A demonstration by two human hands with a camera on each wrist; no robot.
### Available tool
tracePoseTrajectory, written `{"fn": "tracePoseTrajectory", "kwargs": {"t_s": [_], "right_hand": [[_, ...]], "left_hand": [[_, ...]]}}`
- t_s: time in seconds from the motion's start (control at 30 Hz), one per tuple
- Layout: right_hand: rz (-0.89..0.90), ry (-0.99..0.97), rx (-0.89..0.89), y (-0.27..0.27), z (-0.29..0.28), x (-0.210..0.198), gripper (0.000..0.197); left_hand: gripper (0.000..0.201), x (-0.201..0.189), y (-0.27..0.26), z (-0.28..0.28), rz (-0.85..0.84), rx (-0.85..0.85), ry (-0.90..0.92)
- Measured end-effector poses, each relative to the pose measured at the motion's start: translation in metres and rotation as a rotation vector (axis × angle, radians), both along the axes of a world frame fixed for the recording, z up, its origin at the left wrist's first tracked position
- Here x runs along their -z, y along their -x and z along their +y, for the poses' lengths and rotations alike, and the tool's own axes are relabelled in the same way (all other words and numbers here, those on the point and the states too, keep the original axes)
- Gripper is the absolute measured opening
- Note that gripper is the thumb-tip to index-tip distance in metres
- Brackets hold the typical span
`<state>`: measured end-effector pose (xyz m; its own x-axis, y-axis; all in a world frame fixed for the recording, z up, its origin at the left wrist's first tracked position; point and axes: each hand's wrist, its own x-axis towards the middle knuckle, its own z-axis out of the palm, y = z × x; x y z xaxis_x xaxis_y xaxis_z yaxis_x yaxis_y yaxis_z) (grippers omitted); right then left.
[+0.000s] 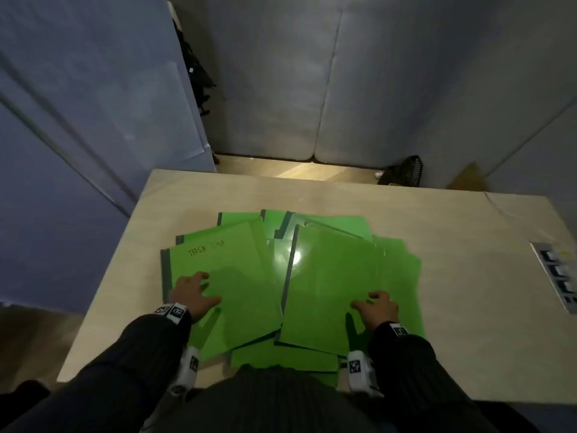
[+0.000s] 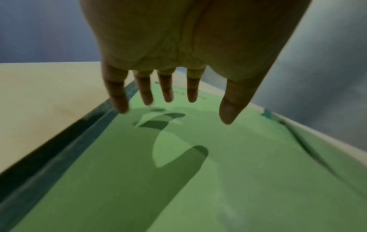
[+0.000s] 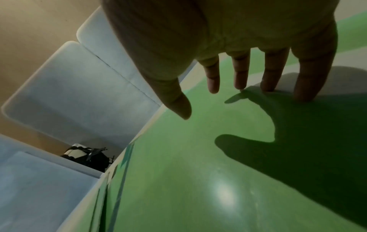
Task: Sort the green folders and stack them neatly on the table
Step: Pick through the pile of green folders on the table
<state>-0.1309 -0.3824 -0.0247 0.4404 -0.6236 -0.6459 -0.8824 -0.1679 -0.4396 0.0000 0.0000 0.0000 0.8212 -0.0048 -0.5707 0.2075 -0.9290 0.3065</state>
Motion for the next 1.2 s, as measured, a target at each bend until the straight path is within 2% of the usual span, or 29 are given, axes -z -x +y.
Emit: {"fn": "tracePoseTrajectory", "kwargs": {"t_s": [0.07,0.13,0.27,0.33,0.43,0.6,0.73,0.77,0.83,0.9,0.97,1.0,1.03,1.07,1.1,1.13,1.17,1.2], "right_hand": [[0.009,0.011,0.025,0.002,0.001,-0.004,0.078],[0.038,-0.003,0.053,0.004,-0.001,-0.005,0.088],[0.109,0.049,0.043,0.004,0.001,-0.002,0.102],[0.170,0.101,-0.015,0.003,0.006,-0.002,0.108],[0.211,0.143,-0.061,0.006,0.012,-0.007,0.105],[0.143,0.083,0.016,0.014,0.011,-0.011,0.104],[-0.015,0.003,0.149,0.017,0.003,-0.008,0.097],[-0.053,-0.018,0.179,0.019,-0.005,0.002,0.094],[-0.083,-0.042,0.203,0.025,-0.025,0.022,0.089],[-0.115,-0.065,0.249,0.028,-0.039,0.024,0.085],[-0.181,-0.087,0.287,0.040,-0.080,0.075,0.084],[-0.175,-0.079,0.267,0.045,-0.090,0.082,0.091],[-0.182,-0.064,0.256,0.046,-0.087,0.068,0.093],[-0.206,-0.030,0.246,0.048,-0.090,0.062,0.081],[-0.240,0.008,0.220,0.052,-0.092,0.052,0.057],[-0.256,0.038,0.200,0.052,-0.080,0.019,0.034],[-0.273,0.061,0.232,0.050,-0.061,-0.022,0.022],[-0.293,0.061,0.264,0.052,-0.058,-0.038,0.017]], "left_hand": [[0.093,0.005,0.004,0.009,0.076,-0.006,-0.143],[0.106,0.014,0.011,0.020,0.170,-0.078,-0.108],[0.109,0.020,0.014,0.024,0.140,-0.196,-0.043],[0.106,0.016,0.012,0.024,0.115,-0.275,-0.032],[0.100,0.006,0.010,0.028,0.064,-0.407,0.036],[0.084,0.002,0.004,0.042,-0.036,-0.549,0.267],[0.033,0.008,0.000,0.049,-0.058,-0.529,0.363],[0.027,0.010,0.000,0.050,-0.055,-0.538,0.401],[0.024,0.006,0.001,0.050,-0.067,-0.574,0.458],[0.027,0.005,-0.001,0.052,-0.082,-0.612,0.499],[0.033,0.005,-0.002,0.057,-0.107,-0.623,0.494],[0.036,0.007,-0.003,0.060,-0.125,-0.631,0.488],[0.038,0.004,-0.003,0.061,-0.132,-0.648,0.488],[0.039,0.002,-0.003,0.062,-0.146,-0.670,0.498],[0.040,-0.006,-0.001,0.061,-0.150,-0.692,0.500],[0.040,-0.007,-0.001,0.062,-0.160,-0.720,0.503],[0.040,-0.009,0.001,0.062,-0.159,-0.740,0.501],[0.038,-0.005,0.002,0.064,-0.156,-0.745,0.499]]}}
